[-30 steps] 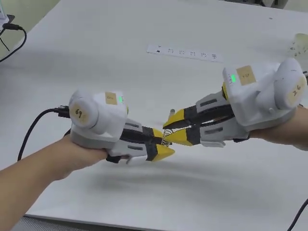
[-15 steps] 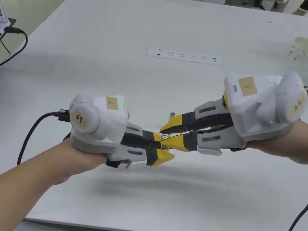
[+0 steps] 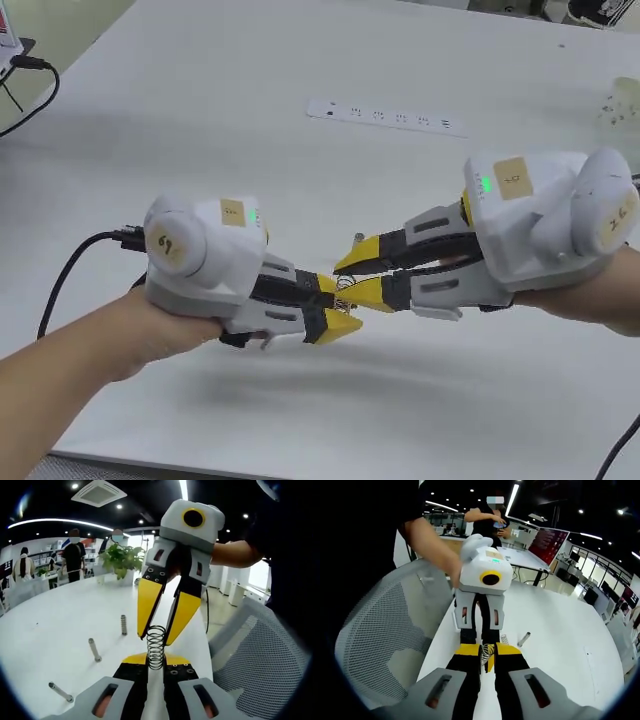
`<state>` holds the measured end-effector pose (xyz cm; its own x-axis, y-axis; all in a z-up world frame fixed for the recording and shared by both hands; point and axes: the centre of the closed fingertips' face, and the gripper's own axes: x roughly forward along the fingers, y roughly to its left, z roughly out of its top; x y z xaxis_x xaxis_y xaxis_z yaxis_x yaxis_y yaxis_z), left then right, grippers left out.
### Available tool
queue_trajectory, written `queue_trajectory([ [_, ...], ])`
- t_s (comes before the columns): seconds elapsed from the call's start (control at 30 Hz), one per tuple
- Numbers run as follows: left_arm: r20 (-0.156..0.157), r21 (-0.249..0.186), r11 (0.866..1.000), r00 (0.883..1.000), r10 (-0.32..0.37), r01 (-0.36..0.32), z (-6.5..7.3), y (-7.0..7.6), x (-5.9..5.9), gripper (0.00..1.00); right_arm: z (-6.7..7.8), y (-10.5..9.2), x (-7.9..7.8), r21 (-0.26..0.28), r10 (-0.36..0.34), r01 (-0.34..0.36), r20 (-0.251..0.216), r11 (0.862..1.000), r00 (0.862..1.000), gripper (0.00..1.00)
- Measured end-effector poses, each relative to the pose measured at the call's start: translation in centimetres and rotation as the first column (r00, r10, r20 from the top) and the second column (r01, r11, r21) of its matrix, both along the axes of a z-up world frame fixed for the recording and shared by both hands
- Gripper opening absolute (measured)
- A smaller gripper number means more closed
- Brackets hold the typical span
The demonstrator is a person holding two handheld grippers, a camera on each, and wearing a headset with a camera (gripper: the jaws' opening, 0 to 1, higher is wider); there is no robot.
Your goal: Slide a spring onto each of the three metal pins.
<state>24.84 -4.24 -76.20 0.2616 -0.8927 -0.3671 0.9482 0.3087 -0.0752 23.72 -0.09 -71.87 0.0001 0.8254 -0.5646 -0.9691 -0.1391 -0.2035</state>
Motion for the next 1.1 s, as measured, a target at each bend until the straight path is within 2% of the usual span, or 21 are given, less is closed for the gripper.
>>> queue_trajectory([
  [0.3, -0.009, -0.006, 1.000, 1.000, 0.014, -0.014, 0.2, -0.2, 0.3, 0.04, 0.1, -0.2, 0.3, -0.004, -0.003, 0.003, 0.005, 1.000, 1.000, 0.07],
  [0.6, -0.007, -0.007, 0.999, 0.999, 0.032, -0.032, 0.3, 0.1, 0.6, 0.12, 0.2, 0.0, 0.5, -0.001, -0.007, 0.007, 0.015, 1.000, 1.000, 0.07],
  [0.67, -0.009, -0.003, 0.999, 0.999, 0.038, -0.038, 0.2, 0.3, 0.7, 0.16, 0.3, -0.1, 0.7, 0.001, -0.010, 0.010, 0.019, 1.000, 1.000, 0.07],
  [0.83, -0.015, 0.006, 0.998, 0.998, 0.057, -0.057, 0.1, 0.9, 0.7, 0.18, 0.3, -0.2, 1.1, -0.002, -0.021, 0.021, 0.027, 1.000, 0.999, 0.07],
  [1.03, -0.021, 0.018, 0.996, 0.996, 0.083, -0.082, 0.0, 2.2, 1.0, 0.23, 0.3, -0.5, 1.7, -0.002, -0.035, 0.035, 0.033, 0.999, 0.999, 0.07],
  [1.1, -0.014, 0.024, 0.995, 0.996, 0.093, -0.093, 0.0, 2.6, 1.1, 0.27, 0.3, -0.5, 1.8, -0.005, -0.036, 0.037, 0.037, 0.999, 0.999, 0.07],
])
